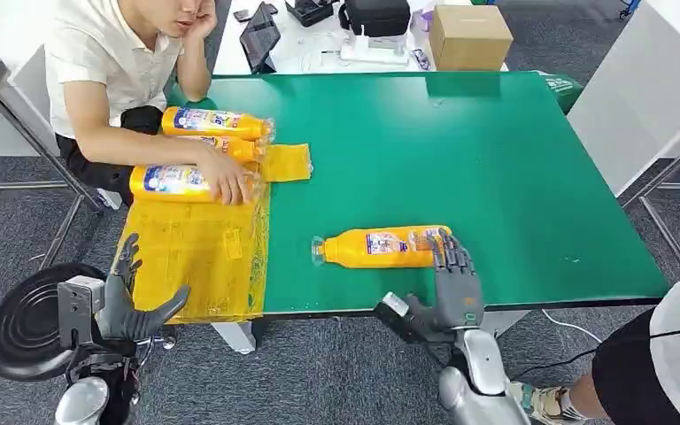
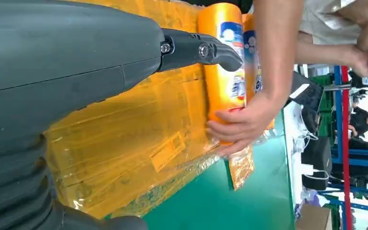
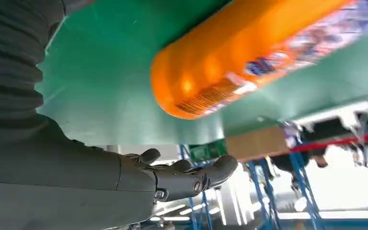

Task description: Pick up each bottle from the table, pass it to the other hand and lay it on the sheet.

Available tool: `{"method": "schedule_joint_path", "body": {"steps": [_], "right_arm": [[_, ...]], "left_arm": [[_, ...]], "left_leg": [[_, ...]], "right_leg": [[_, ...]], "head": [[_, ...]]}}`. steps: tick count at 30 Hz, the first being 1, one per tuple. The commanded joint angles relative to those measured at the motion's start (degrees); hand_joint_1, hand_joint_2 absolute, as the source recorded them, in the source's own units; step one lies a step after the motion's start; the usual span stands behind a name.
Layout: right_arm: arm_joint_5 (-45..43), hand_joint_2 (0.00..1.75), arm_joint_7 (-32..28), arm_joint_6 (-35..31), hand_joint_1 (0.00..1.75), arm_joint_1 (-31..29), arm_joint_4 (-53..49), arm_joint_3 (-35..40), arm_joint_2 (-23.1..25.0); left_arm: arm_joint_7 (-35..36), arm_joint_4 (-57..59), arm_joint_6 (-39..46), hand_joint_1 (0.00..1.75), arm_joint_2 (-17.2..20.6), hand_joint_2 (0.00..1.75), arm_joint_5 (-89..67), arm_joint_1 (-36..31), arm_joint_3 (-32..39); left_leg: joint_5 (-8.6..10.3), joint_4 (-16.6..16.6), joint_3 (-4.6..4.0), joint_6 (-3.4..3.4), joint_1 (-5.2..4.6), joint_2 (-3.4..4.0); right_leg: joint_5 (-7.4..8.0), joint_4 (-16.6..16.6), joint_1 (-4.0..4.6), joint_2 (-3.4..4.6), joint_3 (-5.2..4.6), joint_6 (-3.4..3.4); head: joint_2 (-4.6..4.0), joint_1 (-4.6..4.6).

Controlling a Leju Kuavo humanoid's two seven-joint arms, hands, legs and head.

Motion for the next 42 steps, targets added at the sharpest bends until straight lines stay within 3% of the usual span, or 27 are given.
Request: {"method": "schedule_joint_path", "body": {"steps": [1,12,17,31,42], "right_arm": [[2.7,1.75,4.5,2.4,0.0,-8.8,12.4,3.8,-7.4],[3.8,1.75,4.0,3.3,0.0,-15.4,14.8,5.7,-5.4],[2.9,1.75,4.2,4.3,0.0,-19.8,21.0,6.8,-4.9],[-3.8,1.75,0.9,7.4,0.0,-22.4,30.8,4.9,-3.0],[-4.9,1.75,-0.4,7.9,0.0,-23.1,32.6,4.9,-2.1]], "left_arm": [[1.1,0.9,-1.1,0.0,-1.3,1.75,-0.4,0.2,-1.0],[1.5,3.6,-1.6,0.0,-1.5,1.75,-0.5,-2.7,-3.2],[2.2,6.2,-0.1,0.0,-2.1,1.75,-2.5,-4.6,-5.3],[2.5,10.7,2.5,0.0,-2.8,1.75,-3.8,-6.1,-7.8],[2.9,11.0,1.7,0.0,-2.6,1.75,-3.0,-6.9,-8.6]], "left_leg": [[-0.05,-0.1,0.23,-0.03,0.0,0.03],[-0.01,0.0,0.07,-0.06,-0.01,0.11],[0.01,0.0,0.09,-0.02,-0.02,0.07],[0.02,0.0,0.07,-0.02,-0.03,-0.02],[0.02,0.0,0.09,-0.03,-0.02,0.0]], "right_leg": [[-0.04,-0.1,0.01,-0.03,0.24,-0.06],[0.01,0.0,0.01,0.06,0.04,-0.1],[0.0,0.0,-0.01,0.03,0.07,-0.05],[-0.01,0.0,-0.01,-0.03,0.07,-0.04],[-0.01,0.0,0.0,-0.04,0.1,-0.07]], "head": [[0.0,0.0],[0.0,0.0],[0.0,-0.02],[0.0,0.0],[0.0,0.0]]}}
